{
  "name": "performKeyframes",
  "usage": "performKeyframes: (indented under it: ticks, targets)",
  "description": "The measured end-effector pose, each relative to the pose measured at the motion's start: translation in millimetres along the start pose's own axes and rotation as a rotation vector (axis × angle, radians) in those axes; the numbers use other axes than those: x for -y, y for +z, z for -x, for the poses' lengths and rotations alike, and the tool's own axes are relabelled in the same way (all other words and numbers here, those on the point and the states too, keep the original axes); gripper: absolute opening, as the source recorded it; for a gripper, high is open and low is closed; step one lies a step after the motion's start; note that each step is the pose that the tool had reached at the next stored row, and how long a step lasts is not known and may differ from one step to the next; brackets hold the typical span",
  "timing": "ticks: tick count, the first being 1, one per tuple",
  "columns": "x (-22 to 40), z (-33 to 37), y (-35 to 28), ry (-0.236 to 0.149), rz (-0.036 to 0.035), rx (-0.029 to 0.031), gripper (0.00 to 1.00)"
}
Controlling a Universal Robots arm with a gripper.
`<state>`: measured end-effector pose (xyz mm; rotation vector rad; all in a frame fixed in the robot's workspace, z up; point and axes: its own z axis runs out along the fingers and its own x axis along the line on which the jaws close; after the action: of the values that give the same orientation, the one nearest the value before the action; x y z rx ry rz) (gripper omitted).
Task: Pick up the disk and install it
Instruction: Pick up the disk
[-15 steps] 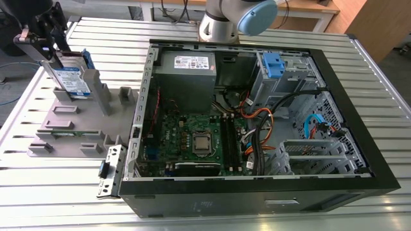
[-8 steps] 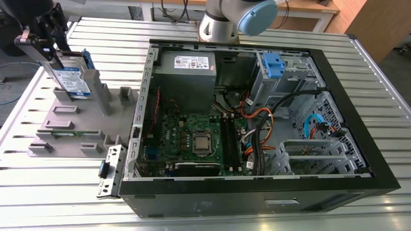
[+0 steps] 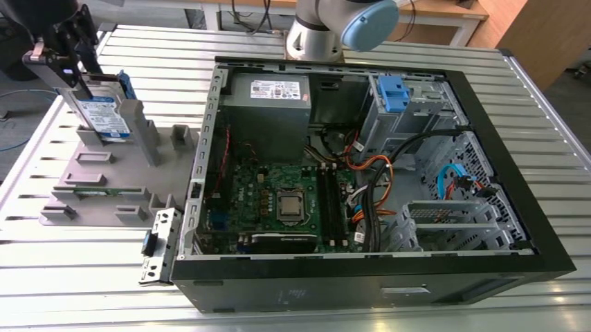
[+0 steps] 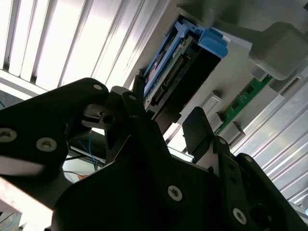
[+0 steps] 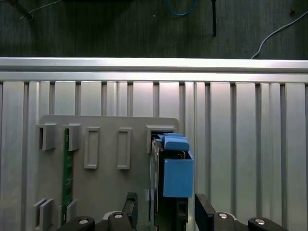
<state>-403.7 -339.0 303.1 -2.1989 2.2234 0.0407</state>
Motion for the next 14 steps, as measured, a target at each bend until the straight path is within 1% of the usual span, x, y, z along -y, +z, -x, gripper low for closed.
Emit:
performKeyframes:
  ticks: [14]
  targets:
    - [0.4,1.6,0.3,0.0,0.0001,-0.0001,0.58]
